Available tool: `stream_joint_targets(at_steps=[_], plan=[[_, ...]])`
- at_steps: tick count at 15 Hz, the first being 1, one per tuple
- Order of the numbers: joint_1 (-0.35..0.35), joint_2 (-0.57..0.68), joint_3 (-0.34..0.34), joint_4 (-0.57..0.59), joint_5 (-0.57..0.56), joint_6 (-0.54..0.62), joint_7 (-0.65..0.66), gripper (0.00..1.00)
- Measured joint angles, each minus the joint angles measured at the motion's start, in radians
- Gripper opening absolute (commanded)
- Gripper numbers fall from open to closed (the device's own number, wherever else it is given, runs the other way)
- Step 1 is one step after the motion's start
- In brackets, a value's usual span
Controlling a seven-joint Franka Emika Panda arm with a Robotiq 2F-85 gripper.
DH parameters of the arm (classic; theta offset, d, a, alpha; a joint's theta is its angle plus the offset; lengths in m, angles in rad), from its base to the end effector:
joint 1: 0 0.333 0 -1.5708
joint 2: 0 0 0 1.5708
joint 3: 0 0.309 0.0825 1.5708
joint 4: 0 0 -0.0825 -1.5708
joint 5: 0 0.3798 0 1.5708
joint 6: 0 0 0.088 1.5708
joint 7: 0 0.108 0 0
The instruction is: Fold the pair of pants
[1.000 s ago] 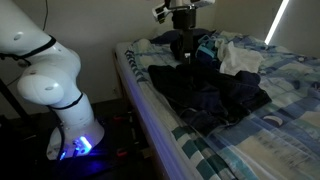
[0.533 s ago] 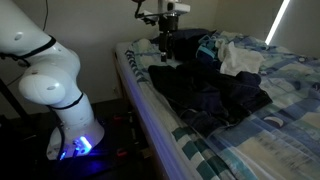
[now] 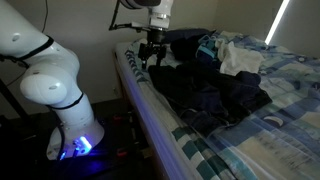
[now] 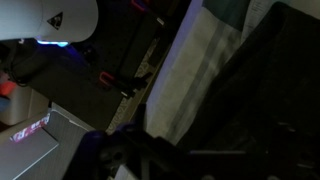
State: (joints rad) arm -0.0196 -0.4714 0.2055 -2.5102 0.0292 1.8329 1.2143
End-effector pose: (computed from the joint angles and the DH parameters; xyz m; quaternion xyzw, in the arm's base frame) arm 0.3675 0.0715 0.4206 0.8547 -0.5070 -0.0616 0.0929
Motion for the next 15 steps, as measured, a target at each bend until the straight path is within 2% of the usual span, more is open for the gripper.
stream_joint_targets(at_steps=[4, 8, 13, 15], plan=[[-0.004, -0.018, -0.040, -0.072, 0.021, 0.080, 0.066, 1.00], [-0.028, -0.052, -0.076, -0.154, 0.039, 0.236, 0.132, 1.00], [-0.054, -0.085, -0.091, -0.273, 0.046, 0.387, 0.193, 1.00], [-0.057, -0.081, -0.091, -0.282, 0.046, 0.414, 0.207, 1.00]])
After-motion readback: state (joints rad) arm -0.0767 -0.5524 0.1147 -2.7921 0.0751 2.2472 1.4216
